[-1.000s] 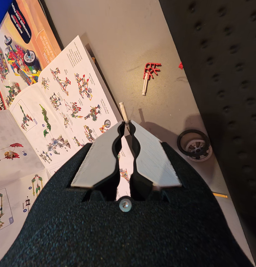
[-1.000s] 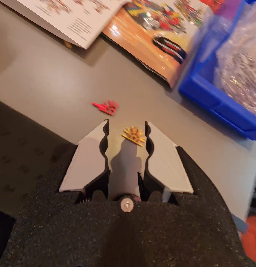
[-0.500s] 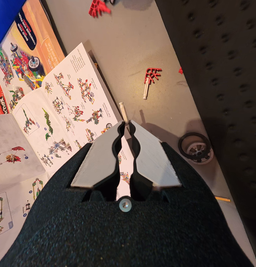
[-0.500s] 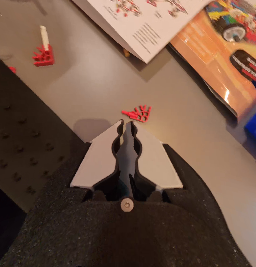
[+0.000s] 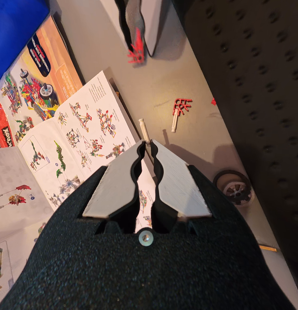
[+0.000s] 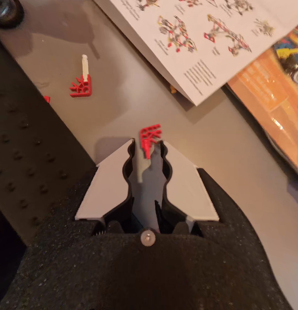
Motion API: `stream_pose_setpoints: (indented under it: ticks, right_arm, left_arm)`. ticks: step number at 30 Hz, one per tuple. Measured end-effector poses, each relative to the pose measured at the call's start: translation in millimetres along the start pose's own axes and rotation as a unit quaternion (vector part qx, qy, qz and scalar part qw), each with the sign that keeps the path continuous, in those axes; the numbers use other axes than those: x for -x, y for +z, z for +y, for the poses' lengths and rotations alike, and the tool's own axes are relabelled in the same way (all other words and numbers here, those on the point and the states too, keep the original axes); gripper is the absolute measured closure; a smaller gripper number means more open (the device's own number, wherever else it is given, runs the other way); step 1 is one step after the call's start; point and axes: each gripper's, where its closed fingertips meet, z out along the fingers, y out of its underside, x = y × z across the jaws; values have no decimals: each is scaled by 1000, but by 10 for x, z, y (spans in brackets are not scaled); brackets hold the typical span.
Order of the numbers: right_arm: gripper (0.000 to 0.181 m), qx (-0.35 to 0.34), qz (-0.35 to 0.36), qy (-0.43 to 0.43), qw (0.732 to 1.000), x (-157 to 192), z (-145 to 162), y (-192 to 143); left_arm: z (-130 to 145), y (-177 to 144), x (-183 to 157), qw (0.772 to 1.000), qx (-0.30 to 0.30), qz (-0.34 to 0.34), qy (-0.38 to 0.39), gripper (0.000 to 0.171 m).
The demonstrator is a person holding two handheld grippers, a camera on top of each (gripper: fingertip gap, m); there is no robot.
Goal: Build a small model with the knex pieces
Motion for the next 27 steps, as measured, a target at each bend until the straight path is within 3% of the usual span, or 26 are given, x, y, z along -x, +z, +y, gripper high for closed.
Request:
stream_pose_setpoints:
  ticks: [3, 7, 15, 19, 23, 27]
  right_arm:
    - [156, -10, -11, -34, 999, 141, -103, -13]
    - [154, -21, 15, -42, 999, 92, -171, -81]
    - [153, -25, 1, -46, 999, 159, -240, -22]
    - [154, 9, 3, -53, 999, 180, -141, 75]
    - [171, 1, 3, -62, 998, 254, -170, 111]
    - [176, -3, 4, -62, 998, 249, -178, 106]
  left_arm:
    - [-116, 92, -27, 1000, -13, 14, 8, 169]
    - [-200, 255, -61, 999, -8, 30, 22, 169]
    - [-277, 368, 52, 999, -15, 40, 10, 169]
    - [-268, 424, 84, 999, -8, 43, 8, 169]
    - [-238, 420, 114, 999, -7, 42, 3, 169]
    - [-219, 408, 131, 999, -8, 40, -1, 169]
